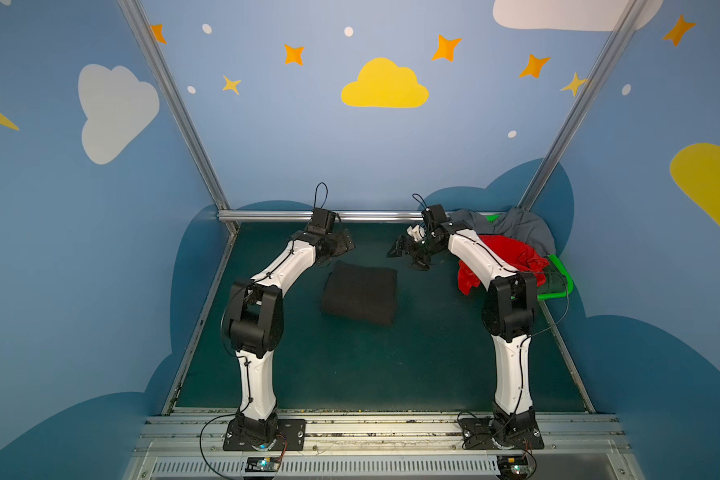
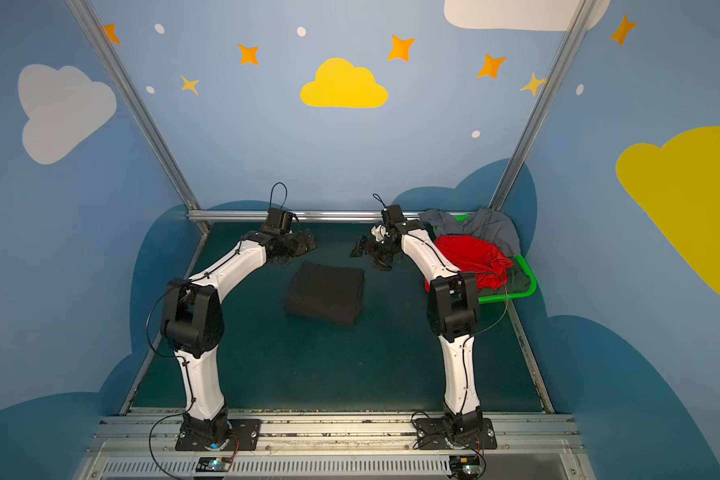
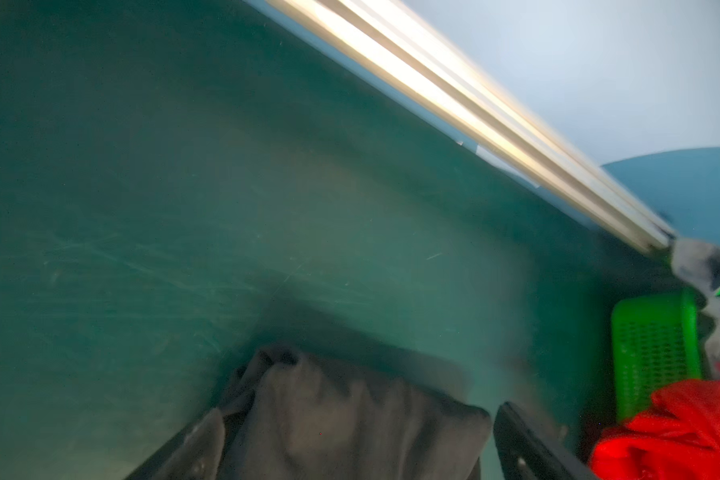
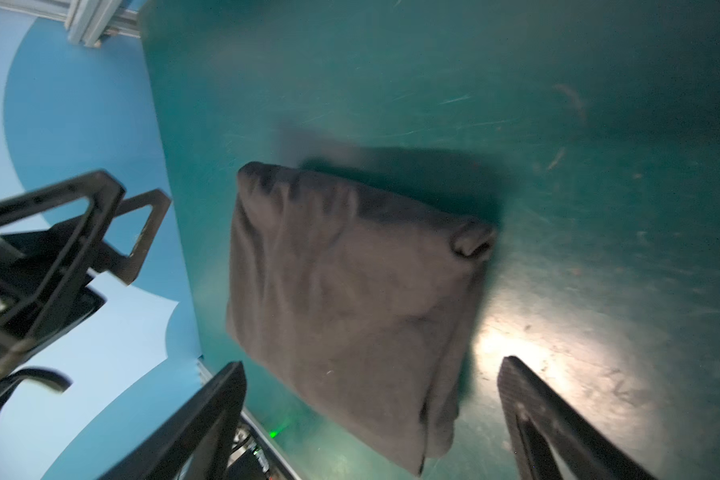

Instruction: Fold and stack the t-shirts

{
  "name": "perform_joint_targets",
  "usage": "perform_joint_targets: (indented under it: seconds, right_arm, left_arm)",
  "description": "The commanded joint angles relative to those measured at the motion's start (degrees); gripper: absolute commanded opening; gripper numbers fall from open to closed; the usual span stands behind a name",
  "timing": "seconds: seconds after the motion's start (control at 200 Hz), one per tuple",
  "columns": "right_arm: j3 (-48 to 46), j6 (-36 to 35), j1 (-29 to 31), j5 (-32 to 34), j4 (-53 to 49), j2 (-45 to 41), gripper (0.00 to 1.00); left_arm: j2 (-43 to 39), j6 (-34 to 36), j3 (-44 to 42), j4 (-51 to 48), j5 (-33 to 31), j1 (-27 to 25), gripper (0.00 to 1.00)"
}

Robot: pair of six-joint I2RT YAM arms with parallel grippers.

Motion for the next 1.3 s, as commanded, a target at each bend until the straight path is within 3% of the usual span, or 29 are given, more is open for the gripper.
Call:
perform_joint_targets:
  seconds: [0.0, 0.385, 0.666, 0.786, 1.016, 1.176, 1.296]
  right_arm:
    - [-0.92, -2.66, 0.19, 3.55, -3.13, -3.16, 0.93]
    - [-13.89, -2.66, 2.87, 8.72, -1.68, -12.71, 0.92]
    - [-24.64, 0.47, 3.42, 9.65, 2.29, -19.71, 0.92]
    - [-27.02, 0.99, 3.38, 10.53, 2.38, -22.13, 0.93]
    - [-30.87, 1.44, 3.12, 12.84, 2.72, -26.92, 0.92]
    - [-32.69, 1.88, 2.58, 13.08, 2.69, -28.70, 0.92]
    - [-35.92, 2.12, 2.50, 14.17, 4.48, -31.90, 0.93]
  left_arm:
    - [-5.59, 2.01, -4.70, -0.72, -1.29, 0.17, 1.00]
    - [-17.07, -1.79, -28.36, 4.86, 4.43, 1.07, 0.99]
    - [-12.05, -3.06, -31.74, 6.36, 5.05, 1.86, 0.97]
    - [-7.98, -4.27, -31.98, 8.80, 8.30, 1.87, 0.92]
    - [-1.36, -4.40, -30.83, 8.31, 8.67, 1.64, 0.80]
    - [-0.60, -4.09, -30.81, 7.95, 8.01, 1.50, 0.58]
    - [-0.56, -3.35, -28.92, 5.98, 7.05, 1.51, 0.31]
